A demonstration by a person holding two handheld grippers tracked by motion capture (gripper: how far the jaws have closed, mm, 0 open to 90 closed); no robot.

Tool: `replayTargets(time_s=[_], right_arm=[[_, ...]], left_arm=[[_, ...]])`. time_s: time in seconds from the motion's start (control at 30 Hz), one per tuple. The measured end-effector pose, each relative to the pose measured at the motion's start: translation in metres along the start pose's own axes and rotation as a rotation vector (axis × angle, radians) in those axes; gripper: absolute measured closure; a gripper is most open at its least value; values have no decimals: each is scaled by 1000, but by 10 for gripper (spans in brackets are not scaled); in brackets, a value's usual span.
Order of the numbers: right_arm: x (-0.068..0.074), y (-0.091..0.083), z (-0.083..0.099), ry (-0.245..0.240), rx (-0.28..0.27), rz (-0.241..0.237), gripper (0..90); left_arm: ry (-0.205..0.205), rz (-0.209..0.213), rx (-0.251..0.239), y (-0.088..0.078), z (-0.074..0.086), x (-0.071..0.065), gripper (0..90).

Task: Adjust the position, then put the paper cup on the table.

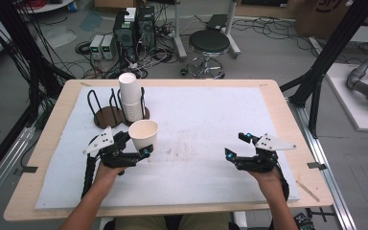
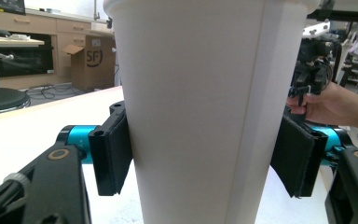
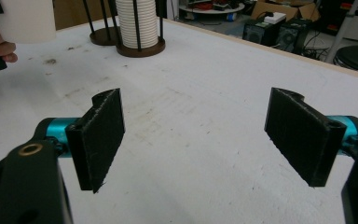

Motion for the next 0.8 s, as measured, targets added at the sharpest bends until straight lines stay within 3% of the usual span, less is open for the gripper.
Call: replayTargets(time_s=[0.2, 0.47, 0.67, 0.8], right_arm=[[1, 2, 1, 5, 6, -5, 204], [0, 3, 0, -1, 7, -7, 204], [-1, 4, -1, -8, 9, -17, 204], [2, 4, 0, -3, 16, -28, 204]], left_arm=[[10, -29, -27, 3, 1, 4, 299], [14, -37, -29, 16, 1, 11, 300], [-27, -74, -54, 31, 10, 21, 302], [-32, -98, -37, 42, 18, 24, 302]])
Point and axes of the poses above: each handheld gripper's, and its own axes: y roughly forward along the jaws, z roughly out of its underside, x roughly to its left, the point moved 2 cm from there along y, roughly forward along the jaws, and after that the axes turned 8 degrees about y, right-handed, at the moved point
